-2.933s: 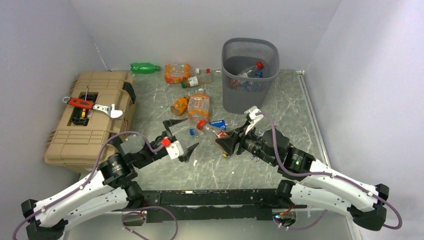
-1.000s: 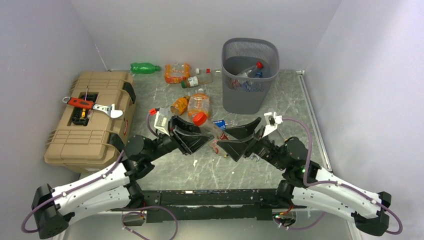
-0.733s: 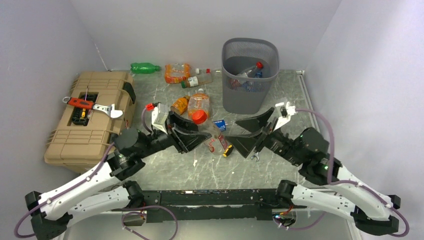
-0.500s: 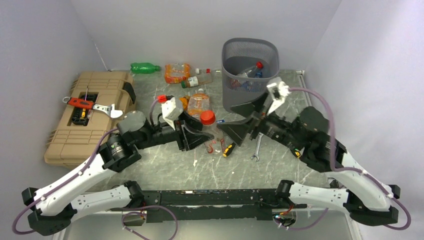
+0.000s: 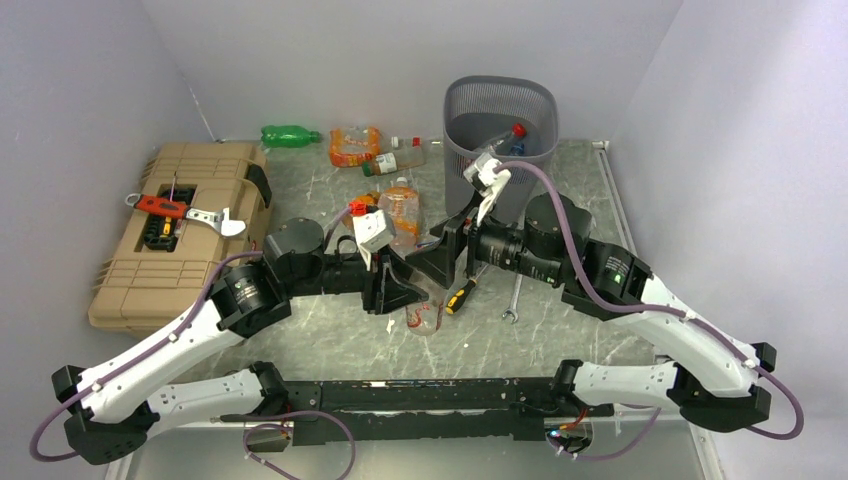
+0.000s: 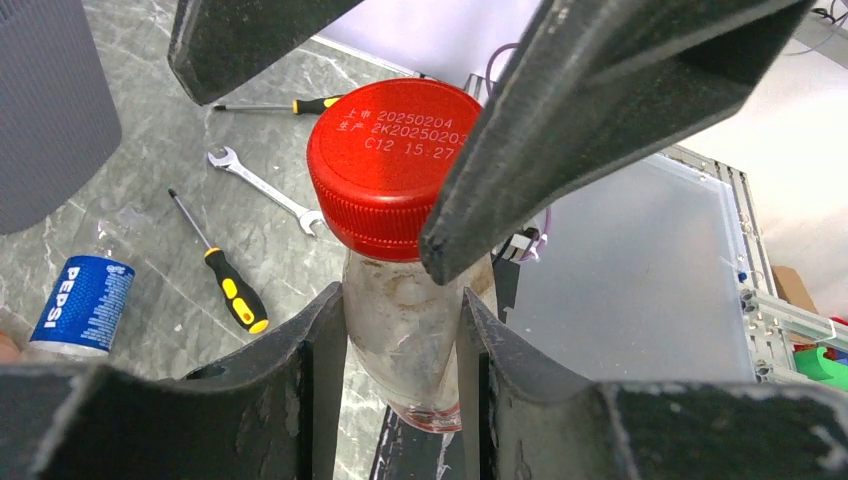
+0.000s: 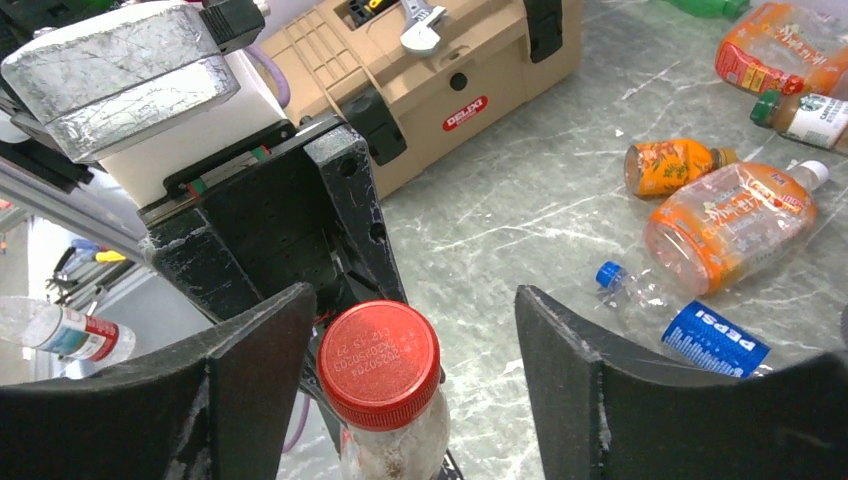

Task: Put the plastic bottles in the bin
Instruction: Pick up the plastic bottle at the center of the board, then place the plastic bottle in the trash bin.

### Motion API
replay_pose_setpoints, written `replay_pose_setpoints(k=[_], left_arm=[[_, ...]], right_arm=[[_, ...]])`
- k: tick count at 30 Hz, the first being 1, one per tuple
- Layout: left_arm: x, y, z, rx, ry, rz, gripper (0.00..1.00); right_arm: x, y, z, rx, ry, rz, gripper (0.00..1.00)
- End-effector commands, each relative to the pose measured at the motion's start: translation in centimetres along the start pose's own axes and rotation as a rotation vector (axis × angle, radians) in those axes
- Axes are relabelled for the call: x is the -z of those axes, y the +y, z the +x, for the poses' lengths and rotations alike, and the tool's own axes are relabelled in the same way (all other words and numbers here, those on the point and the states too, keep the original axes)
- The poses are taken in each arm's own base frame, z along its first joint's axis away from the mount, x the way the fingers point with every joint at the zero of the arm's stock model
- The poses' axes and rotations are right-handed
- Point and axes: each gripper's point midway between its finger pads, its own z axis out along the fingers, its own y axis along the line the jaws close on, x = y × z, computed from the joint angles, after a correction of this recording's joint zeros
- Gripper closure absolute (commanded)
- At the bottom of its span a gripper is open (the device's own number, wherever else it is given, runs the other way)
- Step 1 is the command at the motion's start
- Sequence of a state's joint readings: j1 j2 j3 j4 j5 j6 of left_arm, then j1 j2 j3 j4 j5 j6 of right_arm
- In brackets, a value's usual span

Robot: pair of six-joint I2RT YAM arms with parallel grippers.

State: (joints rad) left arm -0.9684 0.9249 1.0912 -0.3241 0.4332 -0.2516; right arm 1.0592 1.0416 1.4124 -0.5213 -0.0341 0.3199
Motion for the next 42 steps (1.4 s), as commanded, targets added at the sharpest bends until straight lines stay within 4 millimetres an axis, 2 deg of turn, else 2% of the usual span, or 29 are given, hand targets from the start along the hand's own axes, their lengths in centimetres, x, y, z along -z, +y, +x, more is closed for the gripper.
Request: replay_pose_setpoints(k=[1,3,7,9,12,15,16,17,19,20,21,23,24,25,27,29,31,33,37,39,42], left_arm=[[0.2,-1.0,-1.7,-0.036,-0.043,0.038,1.00],[0.3,-0.9,-1.7,-0.037,-0.047,0.032,1.00],[0.4,-0.7,-2.0,-0.039,-0.062,0.014,1.00],[0.5,-0.6,-2.1,-0.040,-0.073,0.007,1.00],[0.6,-0.6,-2.2,-0.041,-0.085,0.006,1.00],[0.7,-0.5,-2.1,-0.038,-0.085,-0.003,1.00],[0.7,-0.4,-2.1,-0.039,-0.082,-0.009,0.88],[0.9,-0.1,-2.0,-0.039,-0.080,-0.027,0.65],[1.5,1.2,-2.2,-0.031,-0.096,-0.118,0.08],[2.3,1.6,-2.6,-0.043,-0.119,-0.157,0.01],[2.9,2.1,-3.0,-0.058,-0.138,-0.199,0.01],[4.7,3.3,-4.2,-0.112,-0.184,-0.299,0.00],[5.9,4.0,-5.0,-0.144,-0.212,-0.362,0.01],[6.9,4.5,-5.6,-0.184,-0.230,-0.414,0.00],[9.1,6.2,-6.7,-0.254,-0.258,-0.548,0.01],[11.2,8.0,-7.2,-0.344,-0.252,-0.685,0.01],[12.6,9.8,-6.9,-0.378,-0.233,-0.809,0.00],[13.8,11.5,-6.2,-0.392,-0.223,-0.928,0.00],[13.5,13.8,-3.3,-0.429,-0.164,-1.013,0.01],[13.3,14.6,-2.0,-0.423,-0.154,-1.037,0.01],[12.9,15.3,-0.3,-0.428,-0.139,-1.043,0.00]], right_arm=[[0.4,0.2,-0.7,0.013,0.003,0.000,0.27],[0.2,0.2,-0.3,0.007,0.018,-0.005,0.28],[-0.2,0.2,0.7,-0.004,0.057,-0.004,0.23],[-0.4,0.0,1.2,-0.011,0.074,0.005,0.25],[-0.7,-0.1,1.5,-0.021,0.084,0.008,0.47],[-0.6,0.0,1.2,-0.025,0.067,0.007,0.74],[-0.5,0.0,0.8,-0.022,0.052,0.007,0.87],[-0.3,-0.2,0.4,-0.020,0.035,0.020,1.00],[0.2,-1.1,-1.0,-0.004,-0.016,0.075,1.00],[0.6,-1.7,-2.1,0.013,-0.050,0.115,1.00],[1.0,-2.4,-3.4,0.032,-0.086,0.164,1.00],[2.5,-4.2,-6.8,0.084,-0.193,0.290,1.00],[3.4,-5.3,-9.2,0.113,-0.276,0.369,1.00],[4.8,-6.9,-11.4,0.131,-0.365,0.491,1.00],[7.3,-9.1,-15.2,0.210,-0.525,0.670,1.00],[8.9,-11.2,-17.5,0.254,-0.651,0.835,1.00],[9.6,-13.6,-19.8,0.237,-0.726,0.945,1.00],[8.9,-17.4,-21.3,0.193,-0.717,0.985,1.00],[7.9,-25.3,-22.1,0.162,-0.697,1.108,1.00],[7.1,-28.5,-22.1,0.140,-0.685,1.129,1.00],[4.9,-33.6,-21.1,0.082,-0.615,1.114,1.00]])
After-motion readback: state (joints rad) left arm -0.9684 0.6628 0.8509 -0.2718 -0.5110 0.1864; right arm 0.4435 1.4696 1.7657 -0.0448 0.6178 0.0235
